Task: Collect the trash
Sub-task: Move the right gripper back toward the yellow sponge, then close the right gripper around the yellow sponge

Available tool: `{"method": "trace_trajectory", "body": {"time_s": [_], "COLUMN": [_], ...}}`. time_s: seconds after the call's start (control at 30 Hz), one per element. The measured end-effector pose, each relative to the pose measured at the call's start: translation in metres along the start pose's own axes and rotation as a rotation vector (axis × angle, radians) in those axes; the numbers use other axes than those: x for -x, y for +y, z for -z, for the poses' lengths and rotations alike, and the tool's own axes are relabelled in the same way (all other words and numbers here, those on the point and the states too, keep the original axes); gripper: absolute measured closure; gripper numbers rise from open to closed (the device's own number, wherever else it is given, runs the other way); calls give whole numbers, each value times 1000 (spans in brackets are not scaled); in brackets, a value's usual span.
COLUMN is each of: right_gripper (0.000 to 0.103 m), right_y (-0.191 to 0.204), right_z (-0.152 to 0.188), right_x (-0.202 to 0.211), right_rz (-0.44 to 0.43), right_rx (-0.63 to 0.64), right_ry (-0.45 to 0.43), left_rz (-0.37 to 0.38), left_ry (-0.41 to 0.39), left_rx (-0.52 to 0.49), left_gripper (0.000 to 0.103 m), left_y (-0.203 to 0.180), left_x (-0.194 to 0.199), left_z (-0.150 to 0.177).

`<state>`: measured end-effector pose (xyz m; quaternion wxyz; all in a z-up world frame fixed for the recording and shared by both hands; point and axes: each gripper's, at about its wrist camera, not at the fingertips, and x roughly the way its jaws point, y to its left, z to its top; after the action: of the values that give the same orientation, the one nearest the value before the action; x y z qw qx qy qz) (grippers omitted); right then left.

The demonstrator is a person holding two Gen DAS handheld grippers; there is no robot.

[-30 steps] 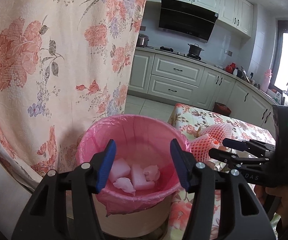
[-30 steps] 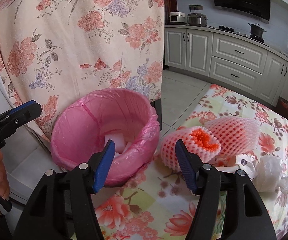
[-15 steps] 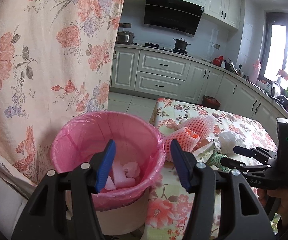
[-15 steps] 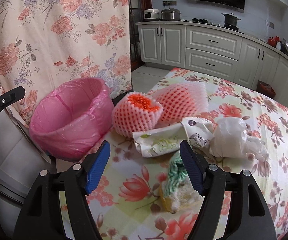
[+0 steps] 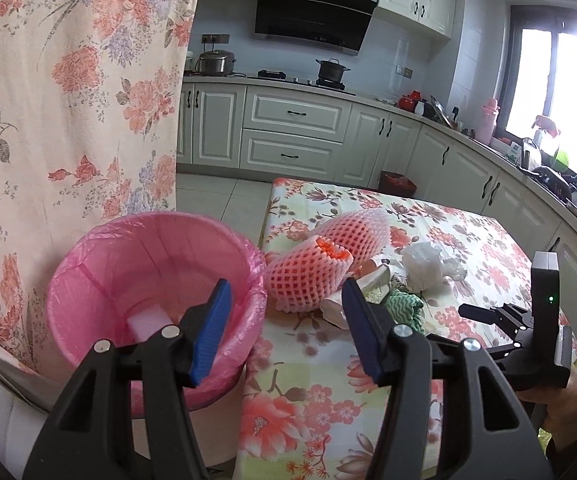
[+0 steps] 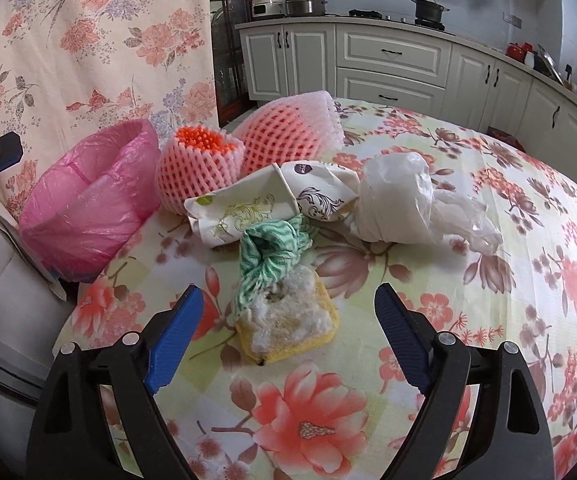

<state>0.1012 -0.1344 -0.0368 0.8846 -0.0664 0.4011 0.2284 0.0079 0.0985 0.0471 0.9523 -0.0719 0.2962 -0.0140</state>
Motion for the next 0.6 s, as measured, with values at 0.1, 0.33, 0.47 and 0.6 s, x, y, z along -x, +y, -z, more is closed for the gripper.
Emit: {"method": "trace_trajectory", "body": {"time_s": [0.1,0.33,0.47,0.6], "right_gripper": [20,20,20,20], "right_y": [-3,-4,-3,-2], "right_z": [3,9,11,12], "right_x": [-6,-19,-24,-30], "right_rz": [7,5,3,2], "right_rx": [0,4,9,10], "right_ry": [20,56,69,81], "left_rz": [19,66,93,113], "left_ry": [14,53,76,94], "left_rx": [-8,-17,-12,-9], "left_gripper": [48,48,48,48], "left_y": [-7,-23,-29,-33], "left_x": [-7,-30,-43,-54], "left_z": [1,3,5,6]}}
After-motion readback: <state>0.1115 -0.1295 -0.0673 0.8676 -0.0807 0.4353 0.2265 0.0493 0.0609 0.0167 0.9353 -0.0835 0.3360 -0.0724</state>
